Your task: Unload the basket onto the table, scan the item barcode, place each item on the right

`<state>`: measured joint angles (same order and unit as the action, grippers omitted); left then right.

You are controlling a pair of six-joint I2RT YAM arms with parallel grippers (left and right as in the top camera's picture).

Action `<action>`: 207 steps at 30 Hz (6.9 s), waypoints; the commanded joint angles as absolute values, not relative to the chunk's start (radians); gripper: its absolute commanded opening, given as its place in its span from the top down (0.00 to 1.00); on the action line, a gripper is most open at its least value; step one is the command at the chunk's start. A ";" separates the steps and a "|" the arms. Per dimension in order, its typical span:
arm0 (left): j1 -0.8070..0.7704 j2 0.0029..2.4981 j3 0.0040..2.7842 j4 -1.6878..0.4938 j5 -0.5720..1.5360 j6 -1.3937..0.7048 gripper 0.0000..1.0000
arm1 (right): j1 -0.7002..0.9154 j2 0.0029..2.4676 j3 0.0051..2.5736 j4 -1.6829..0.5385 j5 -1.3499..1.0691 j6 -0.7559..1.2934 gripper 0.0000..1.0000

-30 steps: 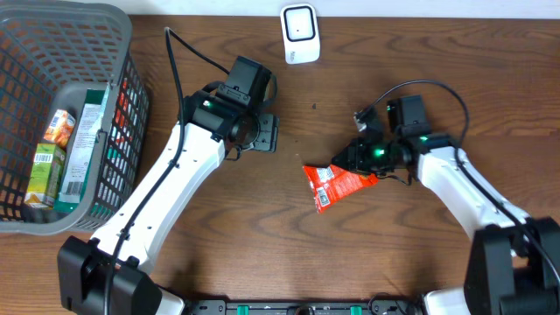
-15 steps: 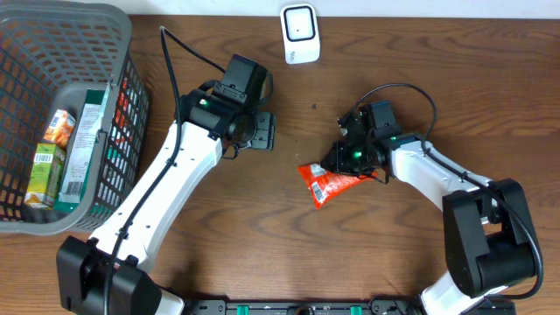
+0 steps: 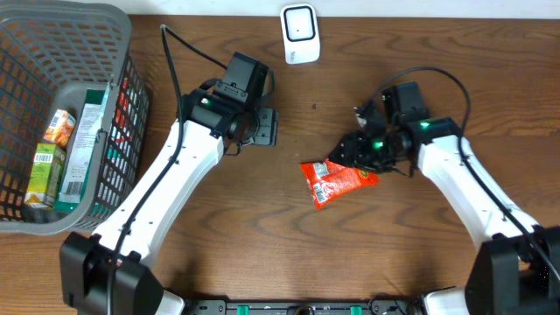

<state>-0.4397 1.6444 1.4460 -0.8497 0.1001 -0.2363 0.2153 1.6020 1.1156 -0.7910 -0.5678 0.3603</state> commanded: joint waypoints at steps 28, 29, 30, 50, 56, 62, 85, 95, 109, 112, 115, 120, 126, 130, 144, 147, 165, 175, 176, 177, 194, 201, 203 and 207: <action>-0.571 2.095 1.421 -0.680 0.461 -0.061 0.45 | 0.178 1.593 0.632 -0.255 -0.494 0.580 0.62; -0.579 2.095 1.421 -0.680 0.460 -0.060 0.45 | 0.177 1.593 0.632 -0.240 -0.494 0.579 0.63; -0.587 2.095 1.421 -0.679 0.460 -0.060 0.45 | 0.177 1.593 0.632 -0.227 -0.494 0.579 0.65; -0.628 2.095 1.421 -0.614 0.399 -0.083 0.44 | 0.036 1.593 0.641 -0.110 -0.697 0.368 0.48; -0.633 2.095 1.421 -0.611 0.400 -0.083 0.44 | 0.015 1.596 0.640 -0.124 -0.680 0.313 0.45; -0.636 2.095 1.421 -0.599 0.400 -0.087 0.44 | 0.062 1.609 0.637 -0.137 -0.595 0.333 0.46; -0.575 1.944 1.446 -0.613 0.294 -0.098 0.43 | 0.188 1.609 0.636 -0.066 -0.286 0.354 0.83; -0.520 1.881 1.446 -0.672 0.294 -0.113 0.43 | 0.044 1.489 0.643 -0.158 -0.234 0.201 0.95; -0.520 1.743 1.446 -0.721 0.145 -0.176 0.39 | -0.013 1.353 0.777 -0.382 -0.300 0.126 0.76; -0.520 1.711 1.446 -0.734 0.091 -0.214 0.38 | 0.043 1.354 0.830 -0.442 -0.387 0.126 0.74; -0.519 1.703 1.446 -0.752 0.058 -0.243 0.38 | 0.127 1.361 0.832 -0.444 -0.359 0.150 0.73; -0.503 1.706 1.446 -0.810 -0.049 -0.276 0.37 | 0.273 1.441 0.832 -0.415 -0.287 0.187 0.73; -0.458 1.706 1.446 -0.854 -0.049 -0.291 0.33 | 0.372 1.559 0.832 -0.324 -0.196 0.211 0.75; -0.444 1.706 1.446 -0.868 -0.041 -0.290 0.32 | 0.379 1.625 0.832 -0.302 -0.183 0.224 0.74; -0.444 1.706 1.444 -0.865 -0.041 -0.291 0.32 | 0.324 1.619 0.873 -0.416 0.070 0.147 0.68; -0.444 1.706 1.444 -0.863 -0.041 -0.290 0.32 | 0.297 1.619 0.875 -0.415 0.101 0.125 0.66; -0.444 1.706 1.444 -0.864 -0.035 -0.291 0.32 | 0.234 1.584 0.890 -0.564 -0.270 0.153 0.69; -0.444 1.706 1.444 -0.871 -0.035 -0.290 0.32 | 0.209 1.584 0.857 -0.669 0.106 0.206 0.61; -0.444 1.706 1.444 -0.874 -0.034 -0.290 0.32 | 0.202 1.584 0.857 -0.669 0.110 0.206 0.60; -0.444 1.706 1.444 -0.876 -0.034 -0.290 0.32 | 0.197 1.584 0.858 -0.665 0.107 0.206 0.59; -0.444 1.706 1.444 -0.886 -0.034 -0.290 0.32 | 0.234 1.583 0.919 -0.636 -0.278 0.208 0.63; -0.444 1.706 1.444 -0.883 -0.034 -0.290 0.32 | 0.257 1.607 0.878 -0.498 -0.065 0.209 0.62; -0.444 1.706 1.444 -0.883 -0.034 -0.290 0.32 | 0.256 1.615 0.872 -0.498 -0.044 0.209 0.61; -0.444 1.706 1.444 -0.883 -0.034 -0.290 0.31 | 0.256 1.616 0.872 -0.547 0.086 0.209 0.61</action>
<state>-0.4465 1.7077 1.4357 -0.8806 -0.0292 -0.2882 0.2481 1.6062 0.8852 -0.5243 -0.0498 0.2016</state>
